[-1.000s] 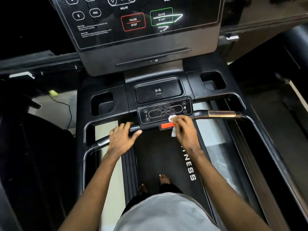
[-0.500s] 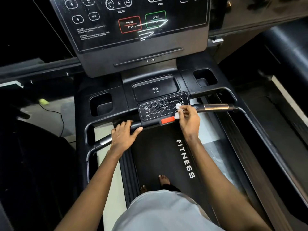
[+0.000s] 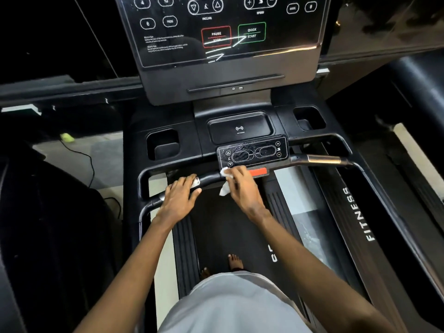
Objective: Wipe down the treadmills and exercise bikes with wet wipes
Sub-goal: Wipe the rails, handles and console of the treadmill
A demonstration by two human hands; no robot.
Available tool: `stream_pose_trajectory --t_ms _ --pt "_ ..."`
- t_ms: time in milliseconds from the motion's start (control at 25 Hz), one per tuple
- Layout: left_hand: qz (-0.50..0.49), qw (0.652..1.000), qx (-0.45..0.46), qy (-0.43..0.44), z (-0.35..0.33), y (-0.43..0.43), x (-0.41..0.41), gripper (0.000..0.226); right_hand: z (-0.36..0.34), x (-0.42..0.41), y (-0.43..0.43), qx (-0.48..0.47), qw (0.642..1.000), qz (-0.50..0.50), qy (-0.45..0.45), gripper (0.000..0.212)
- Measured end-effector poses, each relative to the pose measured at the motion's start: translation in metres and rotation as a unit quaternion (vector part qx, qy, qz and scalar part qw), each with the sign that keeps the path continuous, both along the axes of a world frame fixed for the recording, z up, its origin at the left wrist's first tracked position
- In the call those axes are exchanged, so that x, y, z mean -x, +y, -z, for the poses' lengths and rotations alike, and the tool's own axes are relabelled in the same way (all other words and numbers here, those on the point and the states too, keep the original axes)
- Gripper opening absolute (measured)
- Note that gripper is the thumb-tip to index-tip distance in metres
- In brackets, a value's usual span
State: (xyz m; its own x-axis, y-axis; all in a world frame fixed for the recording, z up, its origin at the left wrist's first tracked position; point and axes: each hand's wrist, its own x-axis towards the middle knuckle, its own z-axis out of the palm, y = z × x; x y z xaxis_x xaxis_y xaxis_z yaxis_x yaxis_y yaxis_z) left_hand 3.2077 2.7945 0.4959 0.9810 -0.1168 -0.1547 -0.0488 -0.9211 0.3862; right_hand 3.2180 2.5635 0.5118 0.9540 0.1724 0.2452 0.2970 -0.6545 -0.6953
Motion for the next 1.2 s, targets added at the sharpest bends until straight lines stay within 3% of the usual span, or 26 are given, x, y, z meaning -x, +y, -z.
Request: stream_pose_trajectory --t_ms 80,280,440,560,720,800,920,1080,1200 --pt "-0.002 1.0 0.006 -0.001 0.002 0.007 0.003 0.054 0.003 0.001 0.01 0.021 0.999 -0.038 -0.003 0.02" --pt "-0.025 0.999 -0.021 0.0 0.006 0.034 0.013 0.056 0.002 -0.009 0.034 -0.028 0.999 0.022 0.0 0.017" --pt "-0.023 0.999 -0.042 -0.007 0.008 0.049 0.021 0.055 0.003 -0.002 0.044 0.015 0.999 -0.032 0.01 0.025" --pt "-0.033 0.997 -0.062 -0.009 0.009 0.054 0.025 0.055 -0.004 -0.014 0.057 0.046 0.999 -0.012 0.026 0.027" --pt "-0.049 0.997 -0.052 -0.026 0.011 0.064 0.033 0.053 -0.003 -0.004 0.073 0.108 0.987 -0.116 0.013 0.03" --pt "-0.049 0.997 -0.05 -0.036 0.014 0.072 0.037 0.052 -0.001 -0.005 0.066 0.098 0.988 -0.118 0.017 0.03" --pt "-0.086 0.995 -0.026 -0.04 0.02 0.085 0.048 0.053 -0.003 -0.01 0.072 0.082 0.995 -0.058 0.028 0.026" --pt "-0.109 0.991 -0.057 -0.058 0.031 0.088 0.064 0.06 -0.008 -0.008 0.098 0.149 0.976 -0.149 0.052 0.027" --pt "-0.205 0.978 -0.036 -0.031 0.031 0.088 0.063 0.063 -0.009 -0.011 0.095 0.16 0.969 -0.175 0.072 0.029"
